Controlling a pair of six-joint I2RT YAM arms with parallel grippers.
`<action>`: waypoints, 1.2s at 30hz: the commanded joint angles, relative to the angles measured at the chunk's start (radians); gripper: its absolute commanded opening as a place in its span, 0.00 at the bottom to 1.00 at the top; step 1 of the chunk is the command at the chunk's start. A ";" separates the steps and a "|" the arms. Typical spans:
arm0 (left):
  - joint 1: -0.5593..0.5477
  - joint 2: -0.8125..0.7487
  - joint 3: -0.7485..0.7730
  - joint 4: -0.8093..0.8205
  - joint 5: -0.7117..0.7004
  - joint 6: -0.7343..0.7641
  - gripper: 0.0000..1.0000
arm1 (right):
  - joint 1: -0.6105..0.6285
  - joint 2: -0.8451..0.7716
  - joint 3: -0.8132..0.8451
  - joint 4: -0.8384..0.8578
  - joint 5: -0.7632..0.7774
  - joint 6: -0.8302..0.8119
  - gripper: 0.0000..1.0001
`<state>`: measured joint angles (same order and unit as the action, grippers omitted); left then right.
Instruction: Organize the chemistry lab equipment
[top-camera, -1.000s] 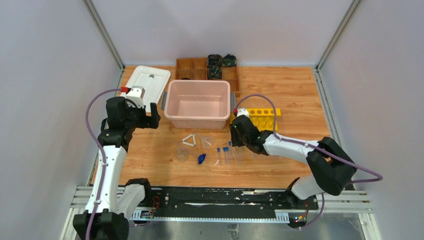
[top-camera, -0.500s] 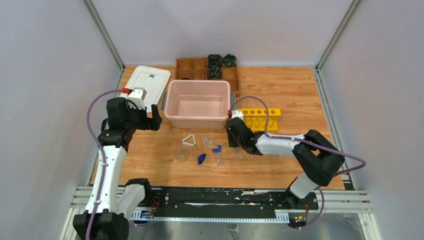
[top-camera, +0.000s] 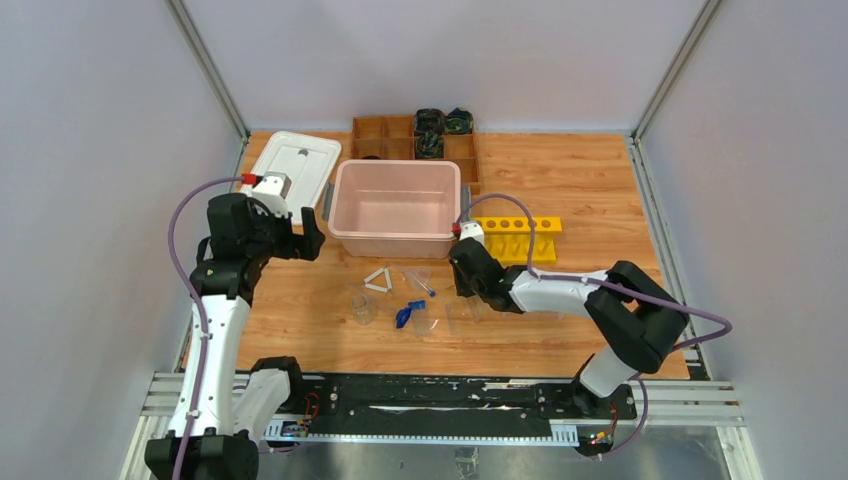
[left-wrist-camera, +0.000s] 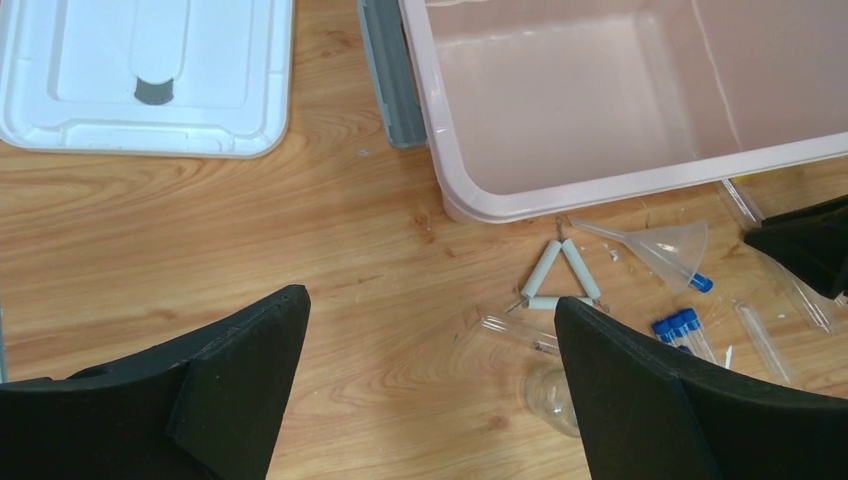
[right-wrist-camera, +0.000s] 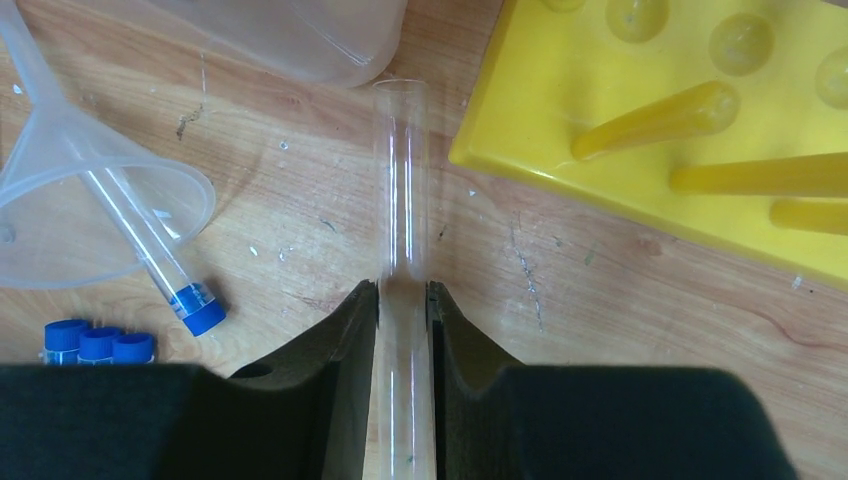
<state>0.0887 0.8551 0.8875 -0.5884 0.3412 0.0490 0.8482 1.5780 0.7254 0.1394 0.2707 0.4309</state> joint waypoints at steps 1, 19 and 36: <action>0.005 -0.015 0.050 -0.030 0.037 -0.005 0.99 | 0.025 -0.071 -0.016 0.004 0.033 0.009 0.20; 0.004 0.008 0.192 -0.107 0.175 -0.009 0.98 | 0.101 -0.411 -0.010 -0.132 -0.073 0.011 0.00; 0.002 0.040 0.247 -0.105 0.465 -0.107 0.85 | 0.125 -0.367 0.355 -0.189 -0.163 -0.014 0.00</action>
<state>0.0887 0.8864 1.0855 -0.6914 0.7010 -0.0109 0.9558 1.1446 0.9398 -0.0830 0.1036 0.4446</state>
